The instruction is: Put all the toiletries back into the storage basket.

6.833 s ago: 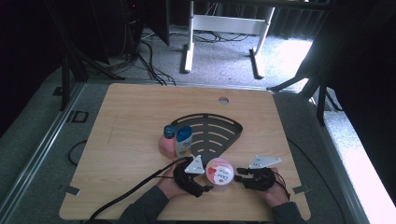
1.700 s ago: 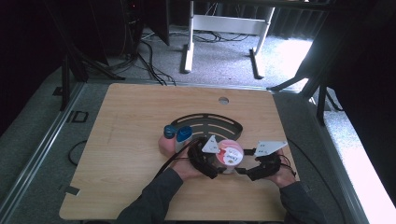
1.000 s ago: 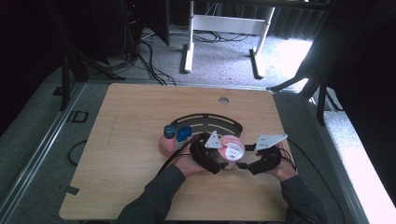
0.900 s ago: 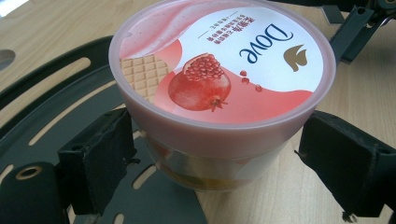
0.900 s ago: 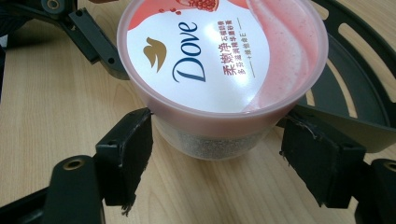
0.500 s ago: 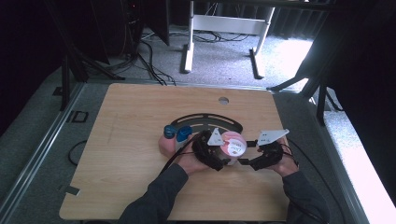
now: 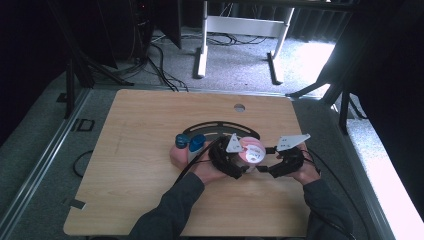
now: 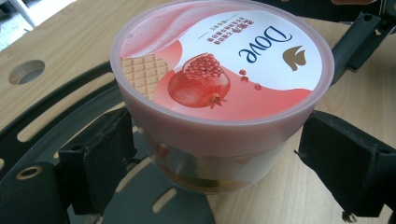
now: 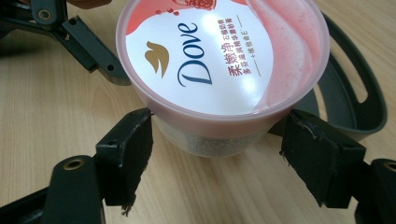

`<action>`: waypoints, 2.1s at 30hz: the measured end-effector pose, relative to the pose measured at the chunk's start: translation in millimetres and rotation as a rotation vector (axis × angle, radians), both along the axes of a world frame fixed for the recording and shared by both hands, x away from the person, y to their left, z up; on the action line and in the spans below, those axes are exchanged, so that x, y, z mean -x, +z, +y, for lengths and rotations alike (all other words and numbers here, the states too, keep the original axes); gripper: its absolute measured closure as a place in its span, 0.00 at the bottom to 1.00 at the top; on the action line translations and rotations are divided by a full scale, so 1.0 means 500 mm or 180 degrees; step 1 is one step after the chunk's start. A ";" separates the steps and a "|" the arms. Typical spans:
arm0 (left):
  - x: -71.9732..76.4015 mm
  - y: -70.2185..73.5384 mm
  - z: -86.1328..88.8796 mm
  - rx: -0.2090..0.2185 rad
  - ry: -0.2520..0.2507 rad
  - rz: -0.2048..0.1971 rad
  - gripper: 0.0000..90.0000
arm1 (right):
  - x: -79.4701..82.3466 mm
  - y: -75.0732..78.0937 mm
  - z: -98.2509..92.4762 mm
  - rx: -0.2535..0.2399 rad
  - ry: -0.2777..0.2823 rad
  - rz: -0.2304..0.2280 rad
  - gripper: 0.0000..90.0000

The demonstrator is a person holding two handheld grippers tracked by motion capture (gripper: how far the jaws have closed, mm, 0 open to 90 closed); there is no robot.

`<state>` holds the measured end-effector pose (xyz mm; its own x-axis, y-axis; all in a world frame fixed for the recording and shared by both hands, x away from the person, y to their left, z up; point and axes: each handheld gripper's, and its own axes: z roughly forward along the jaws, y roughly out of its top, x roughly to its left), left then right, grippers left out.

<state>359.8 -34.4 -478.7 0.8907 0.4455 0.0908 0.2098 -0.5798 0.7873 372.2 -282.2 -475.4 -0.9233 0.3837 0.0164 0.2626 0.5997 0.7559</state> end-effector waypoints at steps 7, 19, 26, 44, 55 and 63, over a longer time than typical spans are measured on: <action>-0.012 0.007 -0.007 0.0026 0.0025 -0.0021 0.12 | -0.015 0.012 -0.007 0.0015 -0.0005 -0.0011 0.28; -0.027 0.005 -0.016 -0.0003 0.0150 -0.0020 0.13 | -0.045 0.012 -0.008 0.0086 0.0012 0.0061 0.28; -0.029 0.005 -0.019 0.0054 0.0242 -0.0024 0.14 | -0.057 0.014 -0.011 0.0064 0.0020 0.0093 0.28; -0.036 -0.002 -0.025 0.0099 0.0485 -0.0081 0.14 | -0.093 0.018 -0.005 0.0152 0.0078 0.0144 0.28; -0.044 -0.008 -0.033 0.0098 0.0593 -0.0114 0.15 | -0.109 0.015 -0.004 0.0184 0.0056 0.0156 0.28; -0.046 -0.010 -0.035 0.0104 0.0656 -0.0151 0.16 | -0.117 0.016 -0.002 0.0219 0.0048 0.0160 0.28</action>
